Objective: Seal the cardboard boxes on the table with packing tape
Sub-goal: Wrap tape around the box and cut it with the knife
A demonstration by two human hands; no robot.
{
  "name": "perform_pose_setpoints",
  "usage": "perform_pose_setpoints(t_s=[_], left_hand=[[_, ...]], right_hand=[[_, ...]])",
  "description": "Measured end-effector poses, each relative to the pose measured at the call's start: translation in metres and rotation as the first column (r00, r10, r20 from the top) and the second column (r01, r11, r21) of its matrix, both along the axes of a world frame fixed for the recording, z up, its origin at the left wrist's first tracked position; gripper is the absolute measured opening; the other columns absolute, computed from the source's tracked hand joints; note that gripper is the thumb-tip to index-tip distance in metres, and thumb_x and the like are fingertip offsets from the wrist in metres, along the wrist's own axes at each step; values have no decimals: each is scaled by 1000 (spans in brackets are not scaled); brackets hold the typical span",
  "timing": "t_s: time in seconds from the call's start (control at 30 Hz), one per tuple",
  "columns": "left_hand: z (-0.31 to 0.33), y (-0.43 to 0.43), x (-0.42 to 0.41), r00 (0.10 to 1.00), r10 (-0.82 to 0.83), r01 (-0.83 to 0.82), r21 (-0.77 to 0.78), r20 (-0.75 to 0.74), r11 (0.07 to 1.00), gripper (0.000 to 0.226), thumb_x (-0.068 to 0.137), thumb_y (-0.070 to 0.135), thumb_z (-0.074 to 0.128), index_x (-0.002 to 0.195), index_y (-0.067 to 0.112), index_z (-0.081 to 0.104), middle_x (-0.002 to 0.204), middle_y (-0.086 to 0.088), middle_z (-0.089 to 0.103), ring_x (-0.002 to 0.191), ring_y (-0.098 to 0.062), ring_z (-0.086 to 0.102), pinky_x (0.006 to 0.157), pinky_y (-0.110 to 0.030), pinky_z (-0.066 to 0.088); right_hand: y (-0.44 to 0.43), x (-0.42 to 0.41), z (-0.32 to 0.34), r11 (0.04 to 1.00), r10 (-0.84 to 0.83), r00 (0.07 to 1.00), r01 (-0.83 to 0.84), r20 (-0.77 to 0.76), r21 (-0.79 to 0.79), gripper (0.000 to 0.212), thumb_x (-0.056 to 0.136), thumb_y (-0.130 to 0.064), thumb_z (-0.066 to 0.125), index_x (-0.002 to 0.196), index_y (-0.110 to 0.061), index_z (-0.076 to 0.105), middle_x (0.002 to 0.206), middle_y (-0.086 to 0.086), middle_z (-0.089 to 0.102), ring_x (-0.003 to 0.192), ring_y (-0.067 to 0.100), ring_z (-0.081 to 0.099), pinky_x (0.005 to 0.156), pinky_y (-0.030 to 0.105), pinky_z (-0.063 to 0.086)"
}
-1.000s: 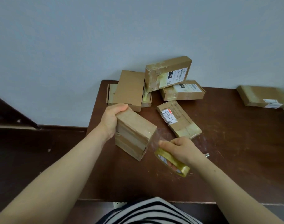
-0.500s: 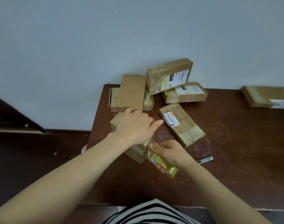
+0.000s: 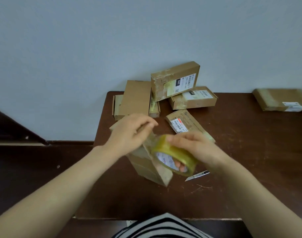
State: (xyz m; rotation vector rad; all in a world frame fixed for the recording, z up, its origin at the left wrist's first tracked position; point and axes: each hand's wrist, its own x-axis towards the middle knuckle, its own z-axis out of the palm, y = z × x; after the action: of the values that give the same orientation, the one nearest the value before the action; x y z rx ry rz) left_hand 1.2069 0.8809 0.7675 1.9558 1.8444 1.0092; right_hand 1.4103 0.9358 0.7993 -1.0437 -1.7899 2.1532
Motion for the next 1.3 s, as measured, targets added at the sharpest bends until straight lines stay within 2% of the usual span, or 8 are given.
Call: perform_pose_setpoints(t_s=[0.07, 0.17, 0.37, 0.7, 0.87, 1.13, 1.23, 1.3], left_hand=[[-9, -3, -13, 948, 91, -69, -83, 306, 994, 19, 96, 16, 52, 100, 19, 71, 95, 15, 68, 93, 6, 60, 83, -12, 43], [-35, -9, -19, 837, 268, -156, -261, 478, 953, 22, 96, 13, 53, 112, 12, 68, 95, 10, 68, 91, 11, 59, 85, -7, 42], [-81, -15, -33, 489, 543, -217, -508, 682, 833, 19, 93, 6, 53, 102, 10, 70, 91, -6, 70, 94, -24, 64, 76, -28, 51], [-104, -20, -41, 549, 422, -201, -377, 721, 904, 14, 91, 17, 61, 95, 19, 74, 84, 10, 70, 88, -8, 61, 82, -28, 46], [-105, -20, -38, 535, 407, -182, -369, 741, 911, 17, 90, 19, 61, 102, 21, 73, 85, 6, 73, 85, 1, 64, 79, -23, 45], [-104, -25, -38, 519, 424, -166, -399, 742, 902, 17, 90, 26, 61, 103, 27, 72, 99, 3, 73, 108, -20, 60, 88, -34, 45], [-101, -29, -38, 559, 425, -157, -412, 712, 898, 26, 90, 32, 61, 114, 29, 68, 110, 7, 71, 116, -14, 57, 99, -33, 43], [-96, -31, -41, 701, 419, -190, -416, 576, 889, 36, 90, 36, 61, 125, 29, 63, 124, 8, 64, 123, -9, 51, 107, -31, 36]], right_hand=[[2, -5, 7, 1000, -19, 988, 18, -153, -10, 29, 86, -30, 66, 68, -7, 64, 54, 16, 58, 40, 22, 52, 44, 25, 46], [-4, -36, -6, 998, -47, 994, 51, -96, 43, 22, 92, -17, 61, 75, -2, 60, 53, 12, 57, 40, 20, 50, 45, 28, 43], [-11, -83, -27, 996, -9, 1000, 10, -4, 93, 36, 93, -29, 60, 76, 2, 61, 58, 14, 60, 44, 17, 53, 48, 22, 48], [-30, 13, -20, 997, 35, 957, -52, 288, 50, 35, 87, -44, 65, 66, -16, 66, 59, 16, 67, 43, 22, 59, 42, 21, 45], [-45, 58, -39, 999, -9, 860, -16, 509, 44, 51, 83, -53, 63, 80, -2, 63, 52, 12, 64, 38, 21, 57, 41, 23, 45], [-52, 56, -91, 992, 51, 746, -116, 664, 54, 45, 91, -51, 55, 75, -9, 59, 53, 6, 67, 41, 18, 60, 50, 23, 49], [-53, 49, -98, 995, 51, 752, -95, 657, 31, 43, 92, -48, 55, 75, -8, 59, 53, 6, 67, 39, 19, 59, 50, 25, 51], [-54, 45, -100, 994, 54, 754, -104, 654, 38, 44, 92, -48, 55, 80, -6, 60, 55, 8, 68, 40, 19, 58, 53, 29, 55]])
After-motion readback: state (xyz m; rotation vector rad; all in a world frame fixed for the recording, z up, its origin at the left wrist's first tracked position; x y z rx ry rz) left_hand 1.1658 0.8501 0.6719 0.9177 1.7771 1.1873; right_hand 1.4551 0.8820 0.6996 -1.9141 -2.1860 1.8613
